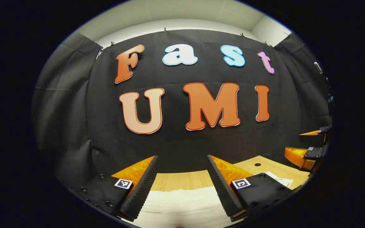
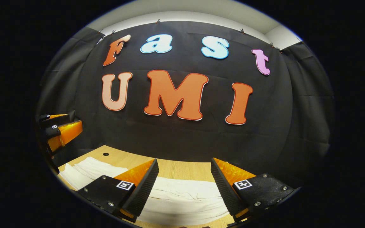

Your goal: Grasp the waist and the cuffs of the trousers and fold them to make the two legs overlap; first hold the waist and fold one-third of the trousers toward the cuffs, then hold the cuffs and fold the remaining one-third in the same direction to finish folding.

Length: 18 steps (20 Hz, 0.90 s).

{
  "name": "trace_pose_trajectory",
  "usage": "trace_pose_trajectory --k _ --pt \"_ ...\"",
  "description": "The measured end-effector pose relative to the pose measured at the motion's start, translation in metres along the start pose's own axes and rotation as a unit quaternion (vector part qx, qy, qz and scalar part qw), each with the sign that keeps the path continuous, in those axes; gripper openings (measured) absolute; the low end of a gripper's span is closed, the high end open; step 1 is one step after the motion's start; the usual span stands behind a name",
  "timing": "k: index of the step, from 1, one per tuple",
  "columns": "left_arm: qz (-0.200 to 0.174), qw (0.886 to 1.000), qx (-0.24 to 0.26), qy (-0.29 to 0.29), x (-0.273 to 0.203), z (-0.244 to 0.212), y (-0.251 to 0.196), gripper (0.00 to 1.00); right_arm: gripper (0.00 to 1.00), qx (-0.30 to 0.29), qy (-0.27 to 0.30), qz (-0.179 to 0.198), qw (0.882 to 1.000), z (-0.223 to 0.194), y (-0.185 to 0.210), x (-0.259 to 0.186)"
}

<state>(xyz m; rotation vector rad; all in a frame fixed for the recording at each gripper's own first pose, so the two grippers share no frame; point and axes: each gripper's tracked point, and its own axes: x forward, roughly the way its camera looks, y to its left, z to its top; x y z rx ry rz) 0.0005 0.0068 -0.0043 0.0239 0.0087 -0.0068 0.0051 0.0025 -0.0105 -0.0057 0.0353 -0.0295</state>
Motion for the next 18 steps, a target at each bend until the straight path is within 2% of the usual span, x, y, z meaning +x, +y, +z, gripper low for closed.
trace_pose_trajectory --k 8,18 --pt "0.007 1.0 0.02 -0.004 -0.002 0.0 0.011 1.0 0.99 -0.007 0.009 -0.025 1.0 -0.003 0.001 -0.004" --pt "-0.004 1.0 0.01 0.008 -0.015 -0.016 0.025 1.0 0.99 -0.001 0.04 -0.056 0.998 -0.014 0.003 -0.018"
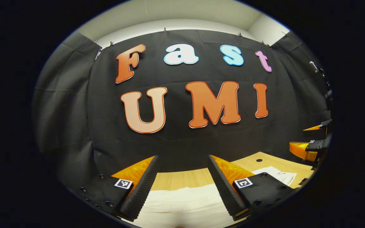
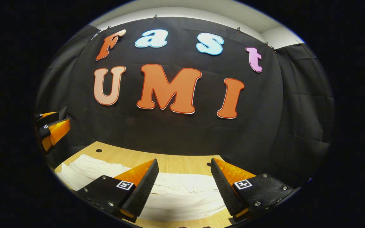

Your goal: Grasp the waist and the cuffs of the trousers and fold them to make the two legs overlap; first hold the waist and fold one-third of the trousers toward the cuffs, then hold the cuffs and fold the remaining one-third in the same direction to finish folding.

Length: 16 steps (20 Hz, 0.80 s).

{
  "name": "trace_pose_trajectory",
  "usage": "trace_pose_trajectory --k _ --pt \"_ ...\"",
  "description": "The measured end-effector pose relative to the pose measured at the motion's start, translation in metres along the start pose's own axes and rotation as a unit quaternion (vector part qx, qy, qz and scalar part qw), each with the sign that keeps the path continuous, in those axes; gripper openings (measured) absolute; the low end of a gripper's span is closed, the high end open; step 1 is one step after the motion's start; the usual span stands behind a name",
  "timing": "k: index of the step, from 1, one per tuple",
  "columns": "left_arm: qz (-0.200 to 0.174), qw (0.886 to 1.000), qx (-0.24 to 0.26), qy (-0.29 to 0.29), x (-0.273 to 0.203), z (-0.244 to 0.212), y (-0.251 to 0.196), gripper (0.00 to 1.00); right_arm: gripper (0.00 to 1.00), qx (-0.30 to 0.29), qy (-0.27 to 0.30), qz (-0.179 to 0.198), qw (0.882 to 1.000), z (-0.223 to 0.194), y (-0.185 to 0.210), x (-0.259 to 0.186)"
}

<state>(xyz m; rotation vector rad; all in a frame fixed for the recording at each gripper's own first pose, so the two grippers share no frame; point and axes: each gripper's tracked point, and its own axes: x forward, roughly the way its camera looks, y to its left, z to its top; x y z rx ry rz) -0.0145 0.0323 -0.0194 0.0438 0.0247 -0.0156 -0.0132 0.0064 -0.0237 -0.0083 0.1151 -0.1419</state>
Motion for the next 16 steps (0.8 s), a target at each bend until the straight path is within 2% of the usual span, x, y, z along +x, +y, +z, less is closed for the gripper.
trace_pose_trajectory --k 4,9,13,16 --pt "0.006 1.0 0.024 0.002 -0.004 -0.014 0.023 1.0 0.99 0.017 0.018 -0.022 0.999 -0.007 -0.004 -0.003" --pt "0.002 0.999 0.027 0.023 -0.011 -0.032 0.036 1.0 0.99 0.04 0.057 -0.051 0.996 -0.025 -0.026 0.005" --pt "0.021 0.999 0.031 0.035 -0.01 -0.041 0.044 0.99 0.99 0.076 0.112 -0.067 0.989 -0.058 -0.056 0.013" --pt "0.033 0.998 0.032 0.04 -0.006 -0.04 0.036 1.0 0.99 0.118 0.156 -0.07 0.978 -0.084 -0.075 0.027"
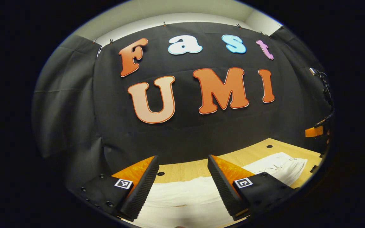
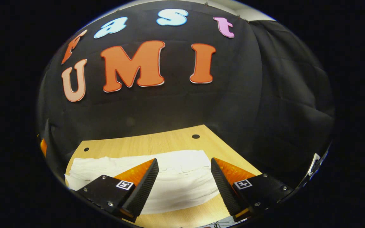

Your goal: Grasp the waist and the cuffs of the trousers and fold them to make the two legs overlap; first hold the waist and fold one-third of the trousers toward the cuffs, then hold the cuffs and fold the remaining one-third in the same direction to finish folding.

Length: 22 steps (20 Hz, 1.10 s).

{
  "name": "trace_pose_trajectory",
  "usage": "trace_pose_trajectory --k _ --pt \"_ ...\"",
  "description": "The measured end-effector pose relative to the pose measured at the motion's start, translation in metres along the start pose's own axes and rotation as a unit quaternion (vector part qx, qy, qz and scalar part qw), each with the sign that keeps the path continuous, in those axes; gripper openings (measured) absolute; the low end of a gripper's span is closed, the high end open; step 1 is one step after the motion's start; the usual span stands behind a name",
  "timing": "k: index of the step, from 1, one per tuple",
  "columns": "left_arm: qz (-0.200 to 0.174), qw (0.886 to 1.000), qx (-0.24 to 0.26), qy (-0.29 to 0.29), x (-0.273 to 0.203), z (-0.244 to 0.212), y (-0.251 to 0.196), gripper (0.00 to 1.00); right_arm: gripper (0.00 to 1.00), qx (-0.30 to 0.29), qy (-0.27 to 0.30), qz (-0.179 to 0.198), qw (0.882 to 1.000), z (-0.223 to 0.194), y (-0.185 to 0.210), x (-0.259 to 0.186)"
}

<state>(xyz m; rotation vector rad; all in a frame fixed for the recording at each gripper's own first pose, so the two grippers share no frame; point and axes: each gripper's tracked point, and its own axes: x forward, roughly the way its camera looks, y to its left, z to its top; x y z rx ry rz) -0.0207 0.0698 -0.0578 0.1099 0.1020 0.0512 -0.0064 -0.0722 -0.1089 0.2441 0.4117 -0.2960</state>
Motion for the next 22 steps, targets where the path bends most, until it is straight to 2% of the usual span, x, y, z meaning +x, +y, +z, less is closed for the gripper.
trace_pose_trajectory --k 5,10,15,19,22 --pt "0.011 1.0 0.001 0.009 0.006 0.003 -0.021 1.0 0.99 0.075 0.095 -0.01 0.993 -0.041 -0.042 0.036" --pt "0.017 1.0 0.009 0.023 0.011 0.003 -0.042 1.0 0.97 0.128 0.174 -0.013 0.976 -0.081 -0.068 0.067" --pt "0.034 0.999 0.01 0.042 0.009 -0.001 -0.052 1.0 0.96 0.177 0.24 -0.014 0.954 -0.118 -0.087 0.091" --pt "0.054 0.997 0.013 0.058 0.003 -0.004 -0.053 1.0 0.91 0.192 0.277 -0.032 0.941 -0.151 -0.109 0.112" --pt "0.071 0.995 0.013 0.075 -0.003 -0.01 -0.052 1.0 0.86 0.228 0.303 -0.025 0.925 -0.169 -0.112 0.126"
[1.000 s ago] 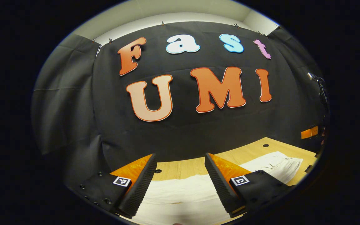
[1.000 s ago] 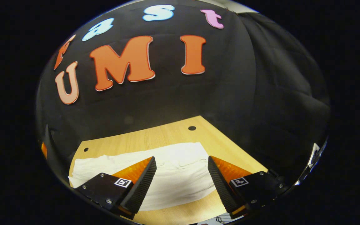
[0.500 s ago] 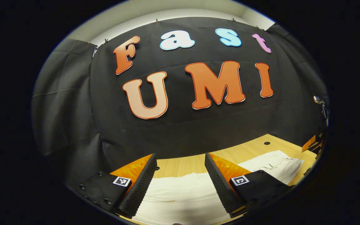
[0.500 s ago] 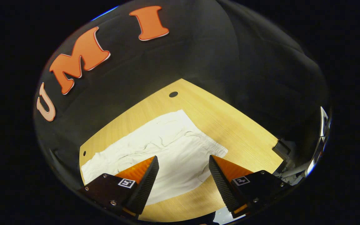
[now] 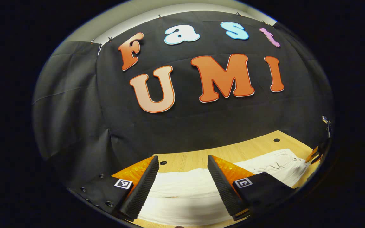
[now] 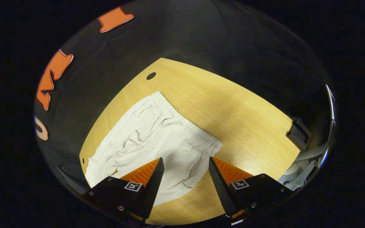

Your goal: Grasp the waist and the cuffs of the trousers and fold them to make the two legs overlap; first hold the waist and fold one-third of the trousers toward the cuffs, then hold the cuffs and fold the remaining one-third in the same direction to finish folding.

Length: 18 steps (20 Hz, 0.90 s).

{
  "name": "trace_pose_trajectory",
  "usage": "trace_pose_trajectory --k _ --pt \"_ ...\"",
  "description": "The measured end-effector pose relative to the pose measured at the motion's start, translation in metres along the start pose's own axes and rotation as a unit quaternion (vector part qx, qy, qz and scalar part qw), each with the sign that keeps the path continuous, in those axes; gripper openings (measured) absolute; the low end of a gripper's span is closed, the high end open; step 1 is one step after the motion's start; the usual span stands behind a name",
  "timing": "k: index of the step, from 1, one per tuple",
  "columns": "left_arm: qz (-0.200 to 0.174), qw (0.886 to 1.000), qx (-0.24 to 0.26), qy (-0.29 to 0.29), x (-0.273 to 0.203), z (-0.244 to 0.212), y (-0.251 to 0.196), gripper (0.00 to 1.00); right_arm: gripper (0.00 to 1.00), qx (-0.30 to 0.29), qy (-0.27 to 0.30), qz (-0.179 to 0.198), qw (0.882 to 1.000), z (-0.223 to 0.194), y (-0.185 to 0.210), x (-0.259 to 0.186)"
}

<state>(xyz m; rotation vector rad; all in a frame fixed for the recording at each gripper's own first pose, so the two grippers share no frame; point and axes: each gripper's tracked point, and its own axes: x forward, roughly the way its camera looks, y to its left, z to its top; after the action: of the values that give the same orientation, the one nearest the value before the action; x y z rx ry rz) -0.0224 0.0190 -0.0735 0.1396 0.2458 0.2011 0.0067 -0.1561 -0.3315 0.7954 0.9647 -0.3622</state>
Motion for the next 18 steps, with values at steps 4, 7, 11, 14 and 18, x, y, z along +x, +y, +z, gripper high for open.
trace_pose_trajectory --k 4,7,11,14,18 --pt "0.026 1.0 0.012 0.01 -0.006 -0.004 0.009 1.0 0.81 0.039 0.026 0.019 0.999 -0.001 -0.003 0.018" --pt "0.036 0.999 0.009 0.022 -0.009 -0.011 0.009 1.0 0.79 0.04 0.037 0.016 0.998 0.0 -0.011 0.027" --pt "0.043 0.998 0.013 0.032 -0.008 -0.015 0.007 1.0 0.74 0.069 0.051 0.019 0.996 -0.001 -0.015 0.039" --pt "0.043 0.998 0.007 0.037 -0.006 -0.014 0.005 1.0 0.63 0.082 0.063 0.012 0.995 -0.003 -0.021 0.042" --pt "0.052 0.998 0.002 0.047 -0.006 -0.02 0.008 1.0 0.58 0.064 0.073 -0.006 0.995 -0.006 -0.031 0.028"
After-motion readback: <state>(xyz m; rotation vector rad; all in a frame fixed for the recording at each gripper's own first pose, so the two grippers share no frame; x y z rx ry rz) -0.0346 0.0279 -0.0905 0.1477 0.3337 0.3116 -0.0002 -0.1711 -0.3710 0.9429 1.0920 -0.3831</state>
